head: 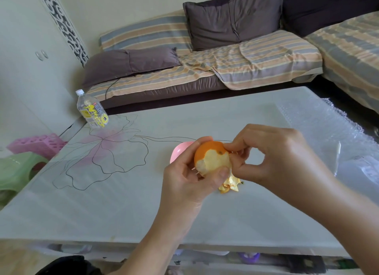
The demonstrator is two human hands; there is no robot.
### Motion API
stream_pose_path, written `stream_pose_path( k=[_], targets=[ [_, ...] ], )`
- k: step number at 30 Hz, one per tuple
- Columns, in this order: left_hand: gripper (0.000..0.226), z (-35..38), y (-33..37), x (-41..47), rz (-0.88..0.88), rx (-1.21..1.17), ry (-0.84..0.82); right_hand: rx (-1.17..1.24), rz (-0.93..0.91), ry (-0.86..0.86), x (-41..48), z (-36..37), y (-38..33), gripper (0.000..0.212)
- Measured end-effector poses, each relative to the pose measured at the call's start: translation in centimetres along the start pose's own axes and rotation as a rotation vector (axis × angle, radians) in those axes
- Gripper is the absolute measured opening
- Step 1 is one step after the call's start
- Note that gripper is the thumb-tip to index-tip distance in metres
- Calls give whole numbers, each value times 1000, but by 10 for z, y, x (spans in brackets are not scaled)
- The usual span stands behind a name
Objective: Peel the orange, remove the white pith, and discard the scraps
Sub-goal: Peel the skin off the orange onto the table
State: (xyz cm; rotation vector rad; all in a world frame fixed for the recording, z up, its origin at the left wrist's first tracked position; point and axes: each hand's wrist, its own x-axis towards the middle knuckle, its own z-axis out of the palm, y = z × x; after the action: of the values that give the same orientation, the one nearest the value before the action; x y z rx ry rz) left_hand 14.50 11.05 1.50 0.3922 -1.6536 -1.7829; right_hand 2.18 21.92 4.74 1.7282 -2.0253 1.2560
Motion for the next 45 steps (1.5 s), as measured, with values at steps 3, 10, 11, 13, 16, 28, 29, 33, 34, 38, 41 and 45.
stream_pose_path(
  k=[3, 10, 11, 13, 16, 28, 29, 33, 34, 38, 41, 45],
  targets=[
    [58, 0, -2, 0, -11, 2, -8, -41, -3, 17, 0, 2, 2, 5],
    [55, -2, -3, 2, -120, -24, -126, 249, 87, -56, 1, -13, 12, 11],
    [56, -3, -2, 2, -129, -37, -125, 356, 119, -91, 0, -14, 14, 9],
    [58, -4, -2, 2, -136, -63, -111, 527, 157, -161, -1, -13, 15, 20],
    [53, -3, -2, 0, -124, -38, -110, 684, 204, -181, 1, -11, 17, 24],
    [57, -7, -3, -2, -230, -186, -53, -123, -189, 40, -6, 13, 11, 21],
    [57, -8, -2, -1, -237, -197, -57, -146, -195, 38, -6, 15, 10, 22],
    [61, -10, 0, 1, -251, -204, -66, -148, -109, -2, -5, 22, 9, 21],
    [62, -10, 1, 1, -246, -190, -67, -82, -37, 7, -6, 23, 6, 19],
    [64, -14, 6, 3, -190, -146, -109, 298, 376, 71, -4, 24, 4, 16],
    [63, -19, 8, 1, -192, -235, -157, 353, 529, 143, -1, 20, 24, 16],
    [59, -23, 6, 0, -251, -239, -138, 236, 500, 119, -4, 25, 40, 16]
  ],
)
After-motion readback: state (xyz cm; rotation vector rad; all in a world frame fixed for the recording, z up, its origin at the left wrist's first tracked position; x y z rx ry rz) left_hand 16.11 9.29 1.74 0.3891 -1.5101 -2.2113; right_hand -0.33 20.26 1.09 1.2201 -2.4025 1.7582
